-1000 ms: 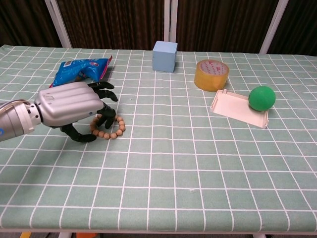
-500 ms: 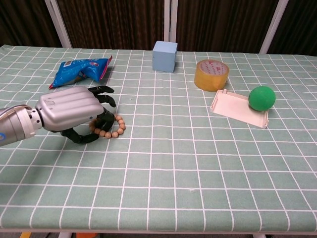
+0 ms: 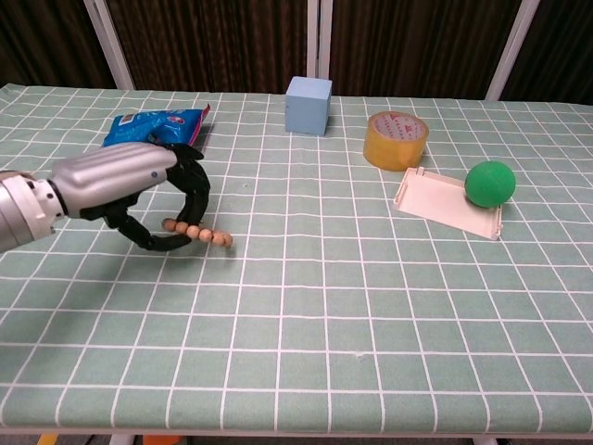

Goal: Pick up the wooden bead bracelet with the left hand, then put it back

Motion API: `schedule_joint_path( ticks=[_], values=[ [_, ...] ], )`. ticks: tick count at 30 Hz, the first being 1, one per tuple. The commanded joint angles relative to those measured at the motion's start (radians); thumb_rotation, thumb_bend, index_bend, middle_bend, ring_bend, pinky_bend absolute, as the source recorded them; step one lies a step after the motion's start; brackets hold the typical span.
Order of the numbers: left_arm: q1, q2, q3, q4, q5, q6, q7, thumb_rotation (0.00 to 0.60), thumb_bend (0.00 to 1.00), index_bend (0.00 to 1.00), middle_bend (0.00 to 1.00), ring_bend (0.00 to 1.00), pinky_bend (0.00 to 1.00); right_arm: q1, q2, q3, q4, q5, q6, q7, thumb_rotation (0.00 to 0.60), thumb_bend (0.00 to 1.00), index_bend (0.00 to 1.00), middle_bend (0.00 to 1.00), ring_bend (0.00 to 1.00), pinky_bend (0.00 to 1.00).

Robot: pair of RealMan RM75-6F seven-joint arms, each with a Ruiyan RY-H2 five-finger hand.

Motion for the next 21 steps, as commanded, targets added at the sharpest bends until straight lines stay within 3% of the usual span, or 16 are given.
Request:
schedule_joint_path(
  ticks=[1,7,12,18,21],
  values=[
    [0.023,0.095,-0.06,-0.155,-0.13,-0.022,-0.41,0.6,0.36,0.58,0.64,0.29,0.11,-0.002,-0.001,0.0,0.004,-0.005,0.006,0.008,0.6,0.16,0.0,0.04,0.0,0.0],
    [0.024,0.19,-0.076,-0.293,-0.195,-0.142,-0.859,0.6,0.38,0.59,0.64,0.29,0.13,-0.01,-0.002,-0.001,0.012,-0.012,0.019,0.027,0.6,0.16,0.0,0.04,0.0,0.0],
    [0.017,0.241,-0.061,-0.336,-0.127,-0.169,-1.212,0.6,0.38,0.58,0.63,0.29,0.13,-0.012,-0.003,-0.001,0.016,-0.015,0.022,0.037,0.6,0.16,0.0,0.04,0.0,0.0],
    [0.005,0.242,-0.034,-0.332,-0.041,-0.127,-1.51,0.6,0.38,0.57,0.62,0.29,0.13,-0.013,-0.003,-0.002,0.015,-0.021,0.024,0.039,0.6,0.16,0.0,0.04,0.0,0.0],
    [-0.008,0.242,-0.025,-0.342,-0.033,-0.131,-1.589,0.6,0.38,0.57,0.62,0.29,0.13,-0.015,-0.002,-0.002,0.014,-0.02,0.026,0.039,0.6,0.15,0.0,0.04,0.0,0.0]
  ],
)
